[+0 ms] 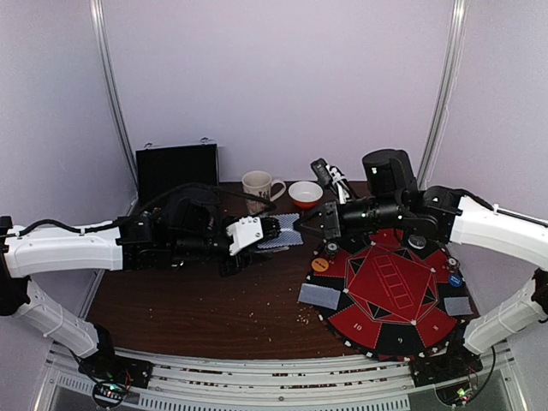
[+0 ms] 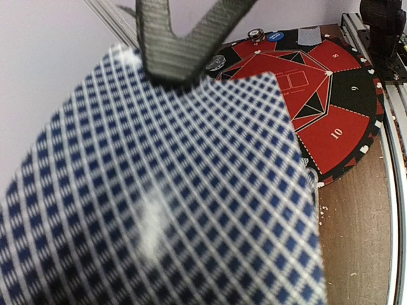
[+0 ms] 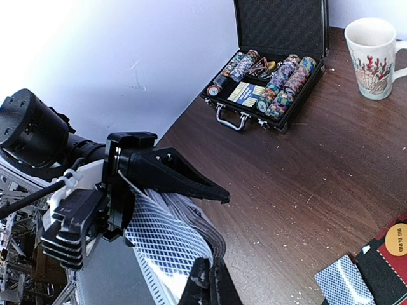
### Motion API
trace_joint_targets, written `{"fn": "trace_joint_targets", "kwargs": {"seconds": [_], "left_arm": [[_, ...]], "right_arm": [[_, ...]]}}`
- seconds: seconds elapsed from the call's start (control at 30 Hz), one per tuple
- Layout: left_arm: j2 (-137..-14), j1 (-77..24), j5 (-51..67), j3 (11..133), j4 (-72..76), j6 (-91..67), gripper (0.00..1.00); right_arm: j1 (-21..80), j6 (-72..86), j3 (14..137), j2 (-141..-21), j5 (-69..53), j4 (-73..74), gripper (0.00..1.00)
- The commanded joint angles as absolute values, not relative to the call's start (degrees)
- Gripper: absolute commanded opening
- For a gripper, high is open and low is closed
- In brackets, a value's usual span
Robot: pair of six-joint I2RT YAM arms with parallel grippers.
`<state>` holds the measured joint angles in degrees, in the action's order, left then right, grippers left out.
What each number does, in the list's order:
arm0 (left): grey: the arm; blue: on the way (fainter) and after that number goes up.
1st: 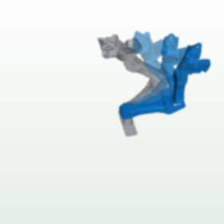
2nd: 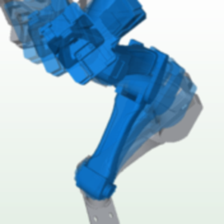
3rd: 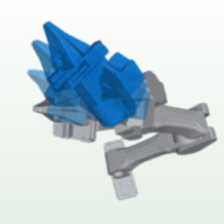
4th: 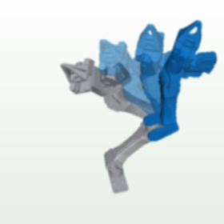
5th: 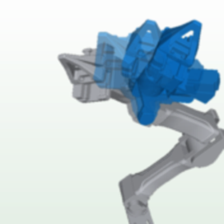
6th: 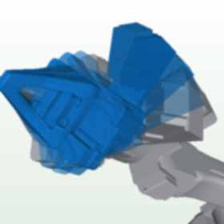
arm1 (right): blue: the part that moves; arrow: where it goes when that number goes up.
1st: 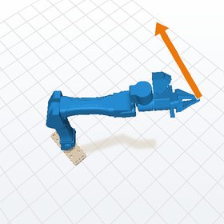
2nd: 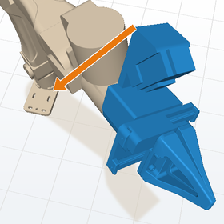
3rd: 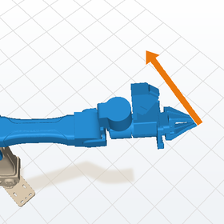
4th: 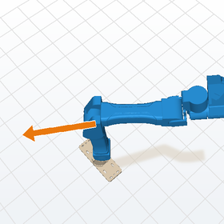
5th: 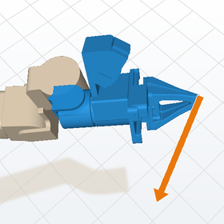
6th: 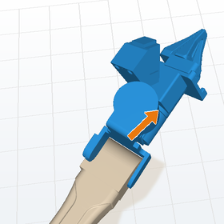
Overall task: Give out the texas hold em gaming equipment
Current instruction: Pick up the poker card from the face-down deck piles, then distribute the poker card in the small blind area.
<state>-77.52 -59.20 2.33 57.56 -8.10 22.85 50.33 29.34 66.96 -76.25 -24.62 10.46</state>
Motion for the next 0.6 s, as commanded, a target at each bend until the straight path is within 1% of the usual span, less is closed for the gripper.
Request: {"fn": "trace_joint_targets", "kwargs": {"seconds": [0.0, 0.03, 0.13, 0.23, 0.3, 0.43, 0.5, 0.57], "left_arm": [[-76.5, -59.3, 2.4, 59.0, -5.4, 23.1, 0.4], [-76.5, -59.3, 2.2, 59.0, -5.4, 23.1, 0.4], [-76.4, -59.3, 2.0, 58.9, -5.3, 23.1, 0.4], [-76.6, -59.3, 1.9, 58.9, -5.3, 23.1, 0.4], [-76.8, -59.3, 1.9, 59.2, -5.5, 23.0, 0.4], [-76.7, -59.3, 1.6, 58.9, -5.3, 23.0, 0.4], [-76.9, -59.3, 1.5, 58.8, -5.2, 23.0, 0.4], [-77.3, -59.3, 1.5, 59.1, -5.6, 22.9, 0.4]], "right_arm": [[48.4, 26.9, 68.0, -72.1, -21.8, 14.9, 0.0], [47.8, 26.0, 68.6, -71.4, -20.7, 17.5, 0.0], [45.5, 21.4, 73.3, -68.7, -14.4, 31.3, 0.0], [41.5, 16.2, 78.3, -65.6, -3.3, 45.6, 0.0], [38.2, 12.0, 79.3, -63.6, 3.0, 52.0, 0.0], [33.2, 2.1, 75.3, -61.2, 9.6, 59.2, 0.0], [30.4, -2.0, 74.6, -59.5, 5.3, 59.3, 0.0], [29.4, -4.5, 74.7, -58.8, 7.0, 60.3, 0.0]]}}
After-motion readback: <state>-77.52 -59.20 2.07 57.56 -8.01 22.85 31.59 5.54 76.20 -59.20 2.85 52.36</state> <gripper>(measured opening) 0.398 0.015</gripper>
